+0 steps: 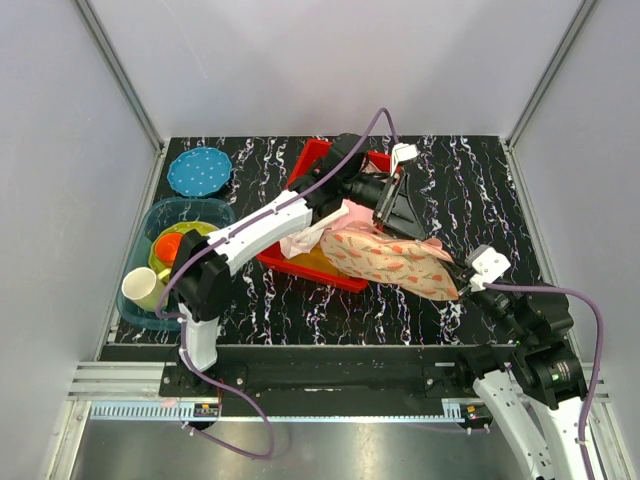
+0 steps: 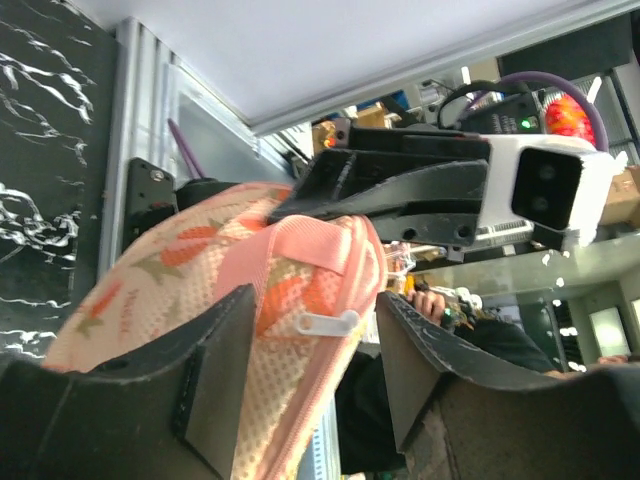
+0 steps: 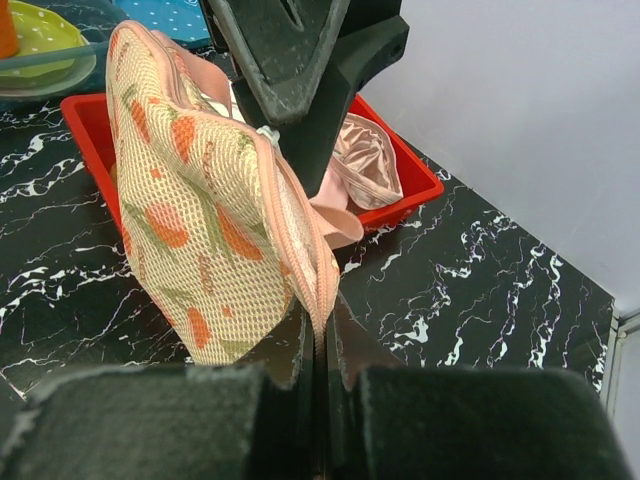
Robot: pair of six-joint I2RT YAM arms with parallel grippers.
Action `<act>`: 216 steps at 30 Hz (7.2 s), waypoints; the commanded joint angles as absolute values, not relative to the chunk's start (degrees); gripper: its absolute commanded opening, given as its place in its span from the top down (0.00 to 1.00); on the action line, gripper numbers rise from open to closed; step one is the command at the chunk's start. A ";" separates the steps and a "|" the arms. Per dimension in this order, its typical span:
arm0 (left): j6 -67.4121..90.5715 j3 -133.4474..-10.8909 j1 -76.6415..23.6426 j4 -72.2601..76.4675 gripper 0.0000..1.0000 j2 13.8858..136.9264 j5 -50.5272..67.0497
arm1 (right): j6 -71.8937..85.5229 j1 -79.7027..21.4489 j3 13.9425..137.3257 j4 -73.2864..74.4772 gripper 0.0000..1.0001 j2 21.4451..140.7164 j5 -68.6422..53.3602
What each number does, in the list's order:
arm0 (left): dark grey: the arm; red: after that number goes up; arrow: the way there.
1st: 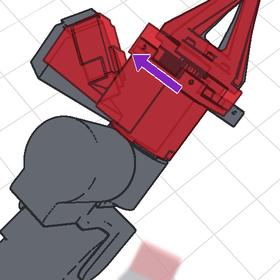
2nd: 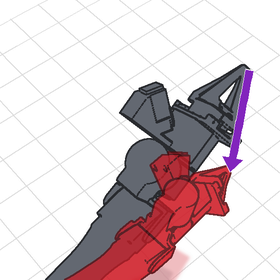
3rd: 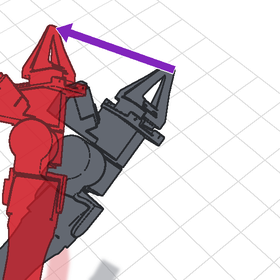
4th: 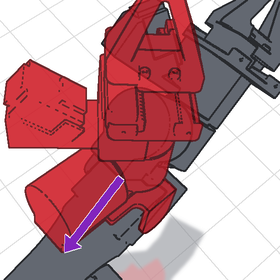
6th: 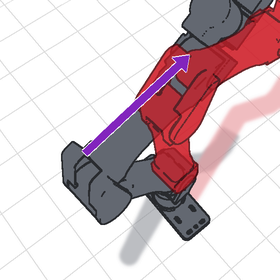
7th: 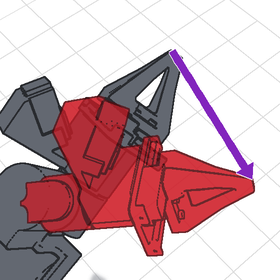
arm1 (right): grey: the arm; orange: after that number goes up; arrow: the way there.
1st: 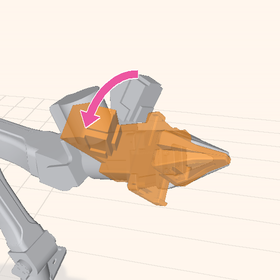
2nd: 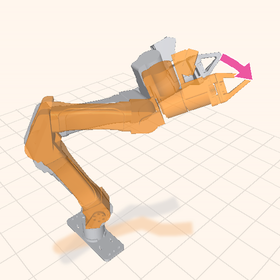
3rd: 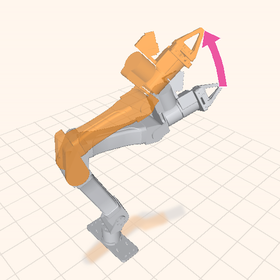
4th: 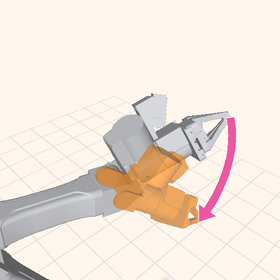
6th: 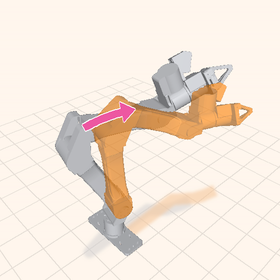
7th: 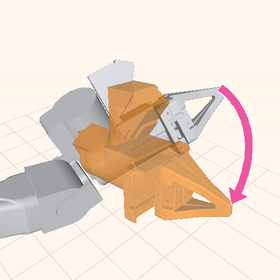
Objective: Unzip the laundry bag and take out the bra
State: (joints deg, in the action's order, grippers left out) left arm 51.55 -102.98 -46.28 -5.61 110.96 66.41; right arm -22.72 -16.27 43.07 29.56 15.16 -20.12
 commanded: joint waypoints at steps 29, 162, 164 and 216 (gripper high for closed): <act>44.73 -105.83 -48.25 -17.94 0.46 108.55 62.22 | -23.12 -16.26 42.71 25.40 1.00 15.38 -18.46; 50.36 -121.36 -43.77 -14.93 1.00 126.64 48.43 | 6.49 -16.26 54.75 40.42 1.00 20.02 17.67; 50.10 -125.41 -43.51 -15.55 1.00 128.05 46.77 | 10.45 -16.26 58.25 43.40 1.00 26.08 15.83; 29.18 -87.00 -40.16 -18.20 0.11 103.43 31.46 | 27.42 -14.85 63.63 35.60 1.00 57.48 -1.93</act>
